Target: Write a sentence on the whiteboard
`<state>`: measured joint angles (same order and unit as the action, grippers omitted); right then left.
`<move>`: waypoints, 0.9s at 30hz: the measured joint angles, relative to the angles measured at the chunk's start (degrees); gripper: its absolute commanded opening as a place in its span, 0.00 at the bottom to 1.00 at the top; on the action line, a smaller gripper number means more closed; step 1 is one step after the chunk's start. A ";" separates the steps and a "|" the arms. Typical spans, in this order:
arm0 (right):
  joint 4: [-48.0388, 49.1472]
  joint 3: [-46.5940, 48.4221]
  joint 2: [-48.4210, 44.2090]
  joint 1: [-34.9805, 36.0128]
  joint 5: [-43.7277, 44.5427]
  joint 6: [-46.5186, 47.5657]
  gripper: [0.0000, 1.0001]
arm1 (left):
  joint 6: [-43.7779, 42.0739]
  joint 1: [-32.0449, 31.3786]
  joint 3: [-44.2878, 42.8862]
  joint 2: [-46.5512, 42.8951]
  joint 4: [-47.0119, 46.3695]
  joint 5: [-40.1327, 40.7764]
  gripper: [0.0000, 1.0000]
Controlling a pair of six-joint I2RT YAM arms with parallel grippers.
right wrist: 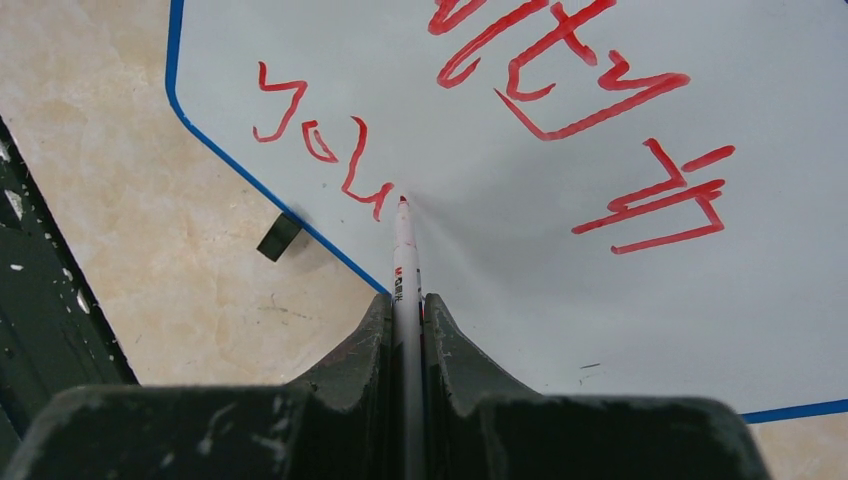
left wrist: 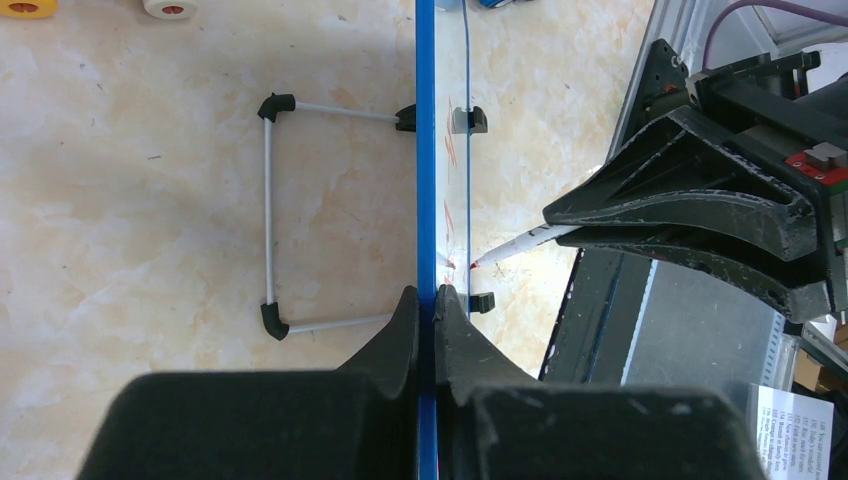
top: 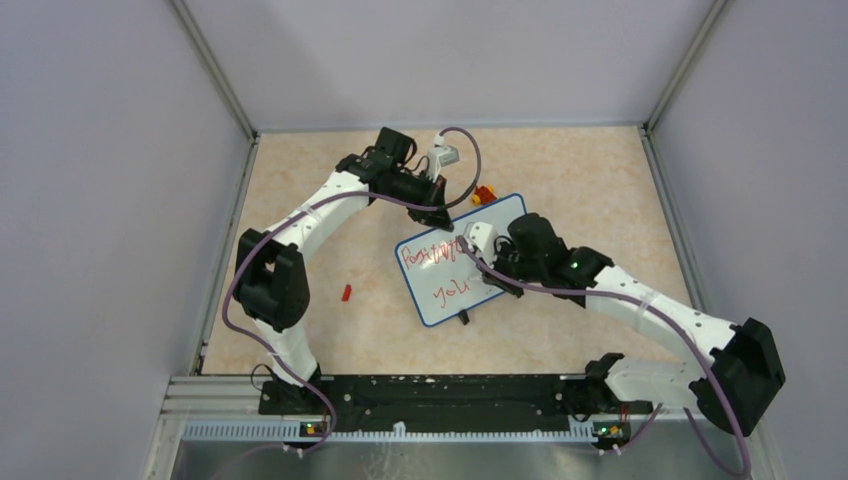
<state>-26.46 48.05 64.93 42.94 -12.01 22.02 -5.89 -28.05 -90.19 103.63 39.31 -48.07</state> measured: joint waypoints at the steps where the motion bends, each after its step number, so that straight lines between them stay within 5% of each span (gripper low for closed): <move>1: 0.28 0.02 0.28 0.00 0.09 0.02 0.00 | 0.00 0.00 0.00 0.00 0.00 0.00 0.00; 27: -0.28 -2.71 1.29 -0.72 0.35 1.05 0.00 | 0.00 -0.02 0.07 -0.02 -0.07 0.15 0.00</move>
<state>-26.74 45.34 66.22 42.22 -11.66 23.07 -5.89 -28.08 -90.13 103.61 39.24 -47.92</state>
